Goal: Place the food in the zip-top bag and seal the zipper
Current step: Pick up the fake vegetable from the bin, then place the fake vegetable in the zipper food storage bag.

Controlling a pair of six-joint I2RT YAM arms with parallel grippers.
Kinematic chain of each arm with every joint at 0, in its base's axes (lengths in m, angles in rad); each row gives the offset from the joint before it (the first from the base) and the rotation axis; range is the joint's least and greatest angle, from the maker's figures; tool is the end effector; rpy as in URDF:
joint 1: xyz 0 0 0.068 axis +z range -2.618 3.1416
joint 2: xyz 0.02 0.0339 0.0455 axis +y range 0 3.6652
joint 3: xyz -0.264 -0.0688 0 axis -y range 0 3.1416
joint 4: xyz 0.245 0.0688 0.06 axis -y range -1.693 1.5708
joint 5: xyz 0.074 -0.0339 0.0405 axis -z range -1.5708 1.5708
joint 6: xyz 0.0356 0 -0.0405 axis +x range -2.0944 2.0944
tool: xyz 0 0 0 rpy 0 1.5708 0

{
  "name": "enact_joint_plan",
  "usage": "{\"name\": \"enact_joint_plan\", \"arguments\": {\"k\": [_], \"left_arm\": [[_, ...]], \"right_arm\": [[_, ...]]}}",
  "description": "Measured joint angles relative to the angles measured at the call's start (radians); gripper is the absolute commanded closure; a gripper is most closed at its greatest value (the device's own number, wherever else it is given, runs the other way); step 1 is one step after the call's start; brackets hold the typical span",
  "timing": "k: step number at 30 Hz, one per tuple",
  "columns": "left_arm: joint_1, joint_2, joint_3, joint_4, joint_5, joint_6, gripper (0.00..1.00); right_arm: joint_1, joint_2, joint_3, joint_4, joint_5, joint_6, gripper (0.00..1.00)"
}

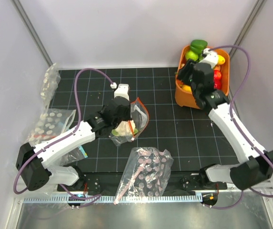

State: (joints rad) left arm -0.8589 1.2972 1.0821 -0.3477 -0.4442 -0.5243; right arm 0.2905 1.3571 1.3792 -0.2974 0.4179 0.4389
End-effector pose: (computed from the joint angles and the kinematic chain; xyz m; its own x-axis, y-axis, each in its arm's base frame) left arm 0.2014 -0.2100 0.3174 -0.5251 -0.0833 -0.8469 0.2118 0.9511 -0.2249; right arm 0.3013 0.0750 0.4079 -0.1880 0.3492 -0.9180 0.2124 0.9270 0.3091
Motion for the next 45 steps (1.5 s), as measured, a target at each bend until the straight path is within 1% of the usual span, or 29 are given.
{"name": "enact_joint_plan", "arguments": {"k": [2, 5, 8, 9, 13, 17, 21, 27, 29, 30, 31, 32, 33, 34, 36, 39, 45], "left_arm": [[0.004, 0.0, 0.0, 0.0, 0.005, 0.0, 1.0], [0.006, 0.0, 0.0, 0.001, 0.013, 0.0, 1.0], [0.008, 0.0, 0.0, 0.003, 0.026, -0.001, 1.0], [0.009, 0.0, 0.0, 0.004, 0.028, -0.001, 1.0], [0.011, 0.0, 0.0, 0.006, 0.041, -0.005, 1.0], [0.016, 0.0, 0.0, 0.006, 0.045, -0.015, 1.0], [0.032, 0.0, 0.0, 0.006, 0.047, -0.021, 1.0], [0.043, -0.043, -0.033, 0.008, 0.045, -0.031, 1.0], [0.044, -0.071, -0.049, 0.016, 0.045, -0.038, 1.0], [0.044, -0.084, -0.056, 0.02, 0.045, -0.041, 1.0], [0.045, -0.094, -0.061, 0.023, 0.045, -0.044, 1.0], [0.045, -0.105, -0.067, 0.027, 0.045, -0.045, 1.0], [0.046, -0.117, -0.074, 0.034, 0.045, -0.045, 1.0], [0.048, -0.127, -0.079, 0.039, 0.045, -0.046, 1.0], [0.049, -0.142, -0.089, 0.051, 0.045, -0.047, 1.0], [0.05, -0.153, -0.097, 0.058, 0.044, -0.049, 1.0], [0.05, -0.158, -0.1, 0.061, 0.043, -0.05, 1.0]], "right_arm": [[0.066, -0.074, -0.085, 0.015, -0.046, 0.011, 0.76], [0.136, -0.173, -0.251, 0.089, -0.118, 0.037, 0.78], [0.18, -0.245, -0.425, 0.181, -0.206, 0.09, 0.81], [0.204, -0.249, -0.456, 0.192, -0.232, 0.097, 0.81], [0.323, -0.233, -0.48, 0.225, -0.272, 0.069, 0.8], [0.425, -0.232, -0.48, 0.315, -0.351, 0.023, 0.8], [0.477, -0.224, -0.48, 0.356, -0.369, -0.011, 0.8], [0.525, -0.153, -0.48, 0.38, -0.367, -0.034, 0.79], [0.541, -0.122, -0.48, 0.38, -0.36, -0.043, 0.72], [0.549, -0.108, -0.48, 0.38, -0.355, -0.046, 0.65], [0.557, -0.093, -0.48, 0.38, -0.351, -0.048, 0.46], [0.565, -0.076, -0.476, 0.38, -0.35, -0.051, 0.34], [0.569, -0.056, -0.471, 0.38, -0.352, -0.053, 0.12], [0.573, -0.036, -0.463, 0.378, -0.354, -0.053, 0.01], [0.578, -0.006, -0.449, 0.376, -0.349, -0.059, 0.0], [0.579, -0.007, -0.448, 0.373, -0.327, -0.067, 0.0], [0.579, -0.104, -0.448, 0.37, -0.222, -0.07, 0.08]]}}
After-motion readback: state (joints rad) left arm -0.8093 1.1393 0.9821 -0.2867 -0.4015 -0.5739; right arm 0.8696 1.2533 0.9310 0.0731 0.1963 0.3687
